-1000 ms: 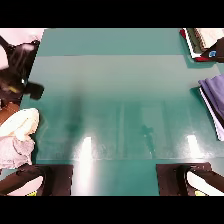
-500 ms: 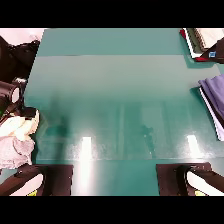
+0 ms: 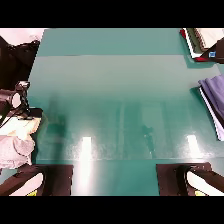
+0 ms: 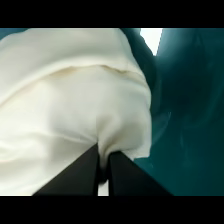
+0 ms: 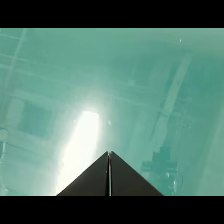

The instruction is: Fold the shirts.

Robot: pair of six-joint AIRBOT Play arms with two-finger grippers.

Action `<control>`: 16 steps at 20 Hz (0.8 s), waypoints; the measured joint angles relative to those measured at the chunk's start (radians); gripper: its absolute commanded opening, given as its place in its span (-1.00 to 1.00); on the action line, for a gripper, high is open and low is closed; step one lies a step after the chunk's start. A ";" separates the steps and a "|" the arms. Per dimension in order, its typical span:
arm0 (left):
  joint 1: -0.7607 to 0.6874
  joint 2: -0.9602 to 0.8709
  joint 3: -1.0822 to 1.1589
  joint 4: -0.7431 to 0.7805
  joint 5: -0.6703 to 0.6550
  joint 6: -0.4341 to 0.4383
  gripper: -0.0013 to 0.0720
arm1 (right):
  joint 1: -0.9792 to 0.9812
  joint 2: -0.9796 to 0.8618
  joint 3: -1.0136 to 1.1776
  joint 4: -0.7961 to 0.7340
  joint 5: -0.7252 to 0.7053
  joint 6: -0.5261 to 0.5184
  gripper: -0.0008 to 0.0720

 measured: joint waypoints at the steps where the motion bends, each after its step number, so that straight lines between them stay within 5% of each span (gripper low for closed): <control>1: -0.001 0.001 0.028 -0.011 -0.013 0.002 -0.90 | 0.000 0.000 0.000 0.000 -0.005 0.000 -0.93; 5: -0.072 0.033 0.253 -0.085 -0.072 0.090 -0.90 | 0.000 0.008 0.001 0.002 -0.041 0.000 -0.93; 11: -0.280 0.063 0.703 -0.435 -0.208 0.305 -0.90 | 0.000 0.064 0.001 0.006 -0.156 0.000 -0.93; 16: -0.486 0.032 0.834 -0.585 -0.190 0.389 -0.90 | 0.000 0.108 0.001 0.006 -0.235 0.000 -0.93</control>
